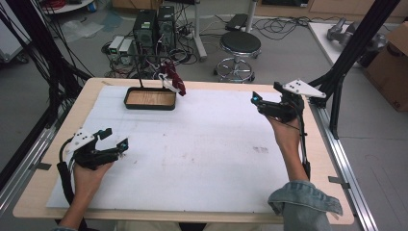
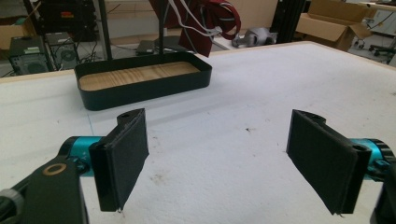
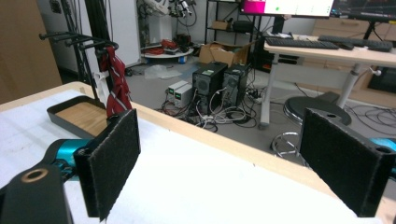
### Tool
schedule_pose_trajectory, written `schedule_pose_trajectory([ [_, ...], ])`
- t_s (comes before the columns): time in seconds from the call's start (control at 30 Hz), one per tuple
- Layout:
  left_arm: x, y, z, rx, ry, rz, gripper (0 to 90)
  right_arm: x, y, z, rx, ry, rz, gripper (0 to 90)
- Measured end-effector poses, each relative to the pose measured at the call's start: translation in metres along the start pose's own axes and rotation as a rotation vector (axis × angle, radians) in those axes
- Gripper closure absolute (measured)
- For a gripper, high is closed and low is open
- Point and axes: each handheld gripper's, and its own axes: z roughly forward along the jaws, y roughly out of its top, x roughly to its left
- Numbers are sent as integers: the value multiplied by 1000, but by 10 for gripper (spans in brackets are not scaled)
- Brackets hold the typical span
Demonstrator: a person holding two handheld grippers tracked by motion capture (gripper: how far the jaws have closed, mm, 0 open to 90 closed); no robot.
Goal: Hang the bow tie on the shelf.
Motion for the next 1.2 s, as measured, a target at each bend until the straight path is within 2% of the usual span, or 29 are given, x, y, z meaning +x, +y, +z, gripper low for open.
schedule_pose_trajectory([
  [0.1, 1, 0, 0, 5, 4, 2, 208, -3, -9, -14, -13, -7, 4, 120],
  [0.13, 0, -1, 0, 3, 5, 0, 208, -3, -9, -14, -13, -7, 4, 120],
  [0.17, 1, 0, 0, 3, 7, 3, 209, -5, -17, -26, -17, -15, 12, 121],
  [0.3, 0, -1, 0, 8, 7, 2, 209, -6, -27, -39, -31, -26, 27, 120],
  [0.33, 0, -1, 0, 10, 8, 5, 208, -6, -36, -48, -40, -29, 39, 120],
  [0.43, 0, -1, 0, 9, 7, 5, 208, -6, -43, -55, -50, -37, 44, 120],
  [0.53, 0, -2, 0, 11, 7, 5, 208, -3, -58, -67, -51, -44, 61, 118],
  [0.57, 0, -2, 0, 11, 8, 7, 208, -1, -68, -74, -74, -54, 68, 118],
  [0.7, -1, -2, 0, 11, 9, 6, 208, 2, -88, -85, -86, -68, 87, 118],
  [0.8, -1, -3, 1, 20, 9, 7, 208, 6, -102, -93, -102, -71, 118, 118],
  [0.93, -2, -3, 3, 22, 10, 8, 208, 11, -114, -99, -112, -71, 133, 118],
  [0.97, -2, -3, 3, 23, 10, 9, 207, 16, -122, -101, -112, -68, 140, 118],
  [1.2, -1, -3, 1, 19, 16, 8, 207, 25, -145, -102, -83, -62, 163, 118],
])
